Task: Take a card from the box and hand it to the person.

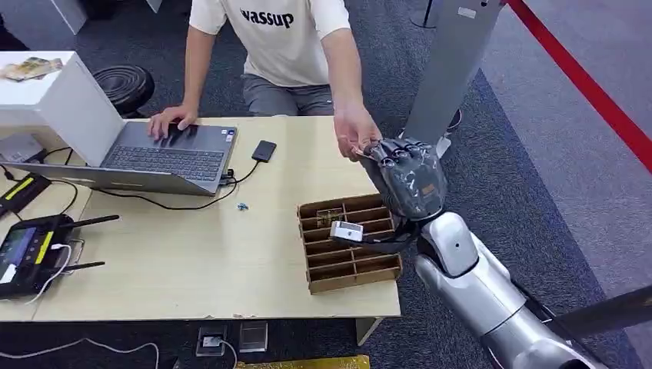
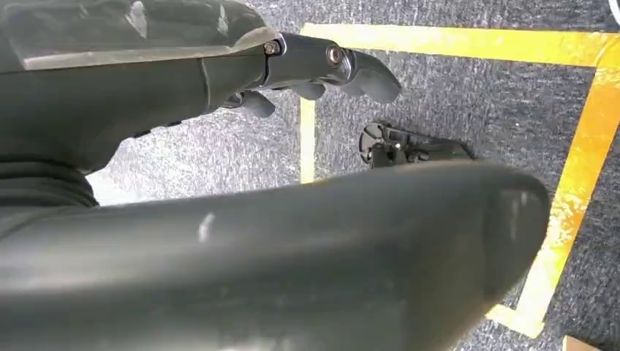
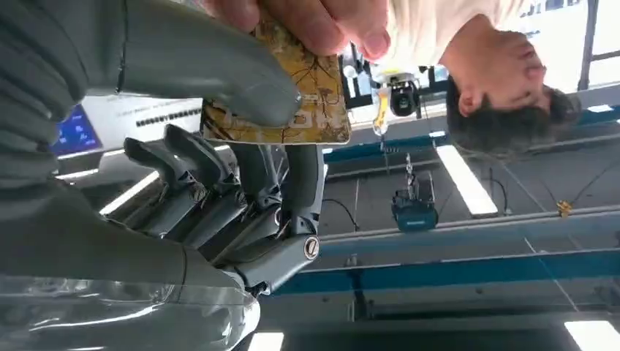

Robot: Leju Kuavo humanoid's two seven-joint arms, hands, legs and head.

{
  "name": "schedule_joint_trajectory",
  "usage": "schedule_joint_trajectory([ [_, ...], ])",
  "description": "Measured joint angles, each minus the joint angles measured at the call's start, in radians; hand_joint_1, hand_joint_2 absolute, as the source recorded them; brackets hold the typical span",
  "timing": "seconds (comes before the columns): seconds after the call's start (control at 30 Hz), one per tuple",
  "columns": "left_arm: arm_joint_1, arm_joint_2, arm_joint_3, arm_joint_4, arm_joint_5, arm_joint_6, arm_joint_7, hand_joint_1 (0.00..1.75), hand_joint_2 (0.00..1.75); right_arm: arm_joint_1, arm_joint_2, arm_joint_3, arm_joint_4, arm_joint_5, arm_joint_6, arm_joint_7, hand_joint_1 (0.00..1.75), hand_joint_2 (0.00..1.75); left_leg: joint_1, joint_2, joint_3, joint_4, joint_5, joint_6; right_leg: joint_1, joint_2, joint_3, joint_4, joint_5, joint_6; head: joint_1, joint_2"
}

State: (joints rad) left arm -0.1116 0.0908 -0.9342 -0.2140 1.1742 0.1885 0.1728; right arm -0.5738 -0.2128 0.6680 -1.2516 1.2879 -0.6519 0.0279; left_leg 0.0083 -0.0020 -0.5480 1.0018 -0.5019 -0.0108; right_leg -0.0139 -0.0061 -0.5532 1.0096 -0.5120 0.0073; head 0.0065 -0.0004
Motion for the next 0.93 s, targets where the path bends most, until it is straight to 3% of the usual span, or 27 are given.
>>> schedule_joint_trajectory([
  [0.27,0.0,0.0,0.0,0.0,0.0,0.0,0.0,0.0,0.0,-0.009,0.017,0.008,0.059,-0.027,0.006,0.002,0.0,1.75,0.0,0.0,0.0,0.0,0.0,0.0,0.0,0.0,0.0,0.0,0.0,0.0,0.0,0.0],
  [0.3,0.0,0.0,0.0,0.0,0.006,0.001,0.0,0.0,0.0,-0.008,0.025,0.012,0.082,-0.112,0.063,-0.011,0.0,1.75,0.0,0.0,0.0,0.0,0.0,0.0,0.0,0.0,0.0,0.0,0.0,0.0,0.0,0.0],
  [0.33,0.0,0.0,0.0,0.0,0.019,0.011,0.0,0.0,0.0,0.018,0.037,0.012,0.09,-0.421,0.214,-0.056,0.0,1.75,0.0,0.0,0.0,0.0,0.0,0.0,0.0,0.0,-0.001,0.0,0.0,0.0,0.0,0.0],
  [0.53,0.001,0.0,0.0,0.0,0.041,0.03,0.001,0.0,0.0,0.115,0.035,-0.018,0.008,-0.774,0.379,-0.082,0.0,1.75,0.0,0.0,0.0,0.0,0.0,0.0,0.0,0.0,-0.001,0.0,0.0,0.0,-0.001,0.0],
  [0.73,0.003,0.0,0.002,0.0,0.064,0.045,-0.003,0.0,0.0,0.228,-0.004,-0.079,-0.164,-0.984,0.49,-0.073,0.0,1.75,0.0,0.0,0.0,0.0,0.0,0.0,0.0,0.0,-0.001,-0.001,0.0,0.0,0.0,0.0],
  [0.93,0.003,-0.001,0.003,0.0,0.081,0.053,-0.016,0.0,0.0,0.33,-0.043,-0.157,-0.329,-1.11,0.546,-0.074,0.0,1.75,0.0,0.0,0.0,0.0,0.0,0.0,0.0,0.0,-0.001,-0.001,0.0,0.0,0.001,0.0],
])
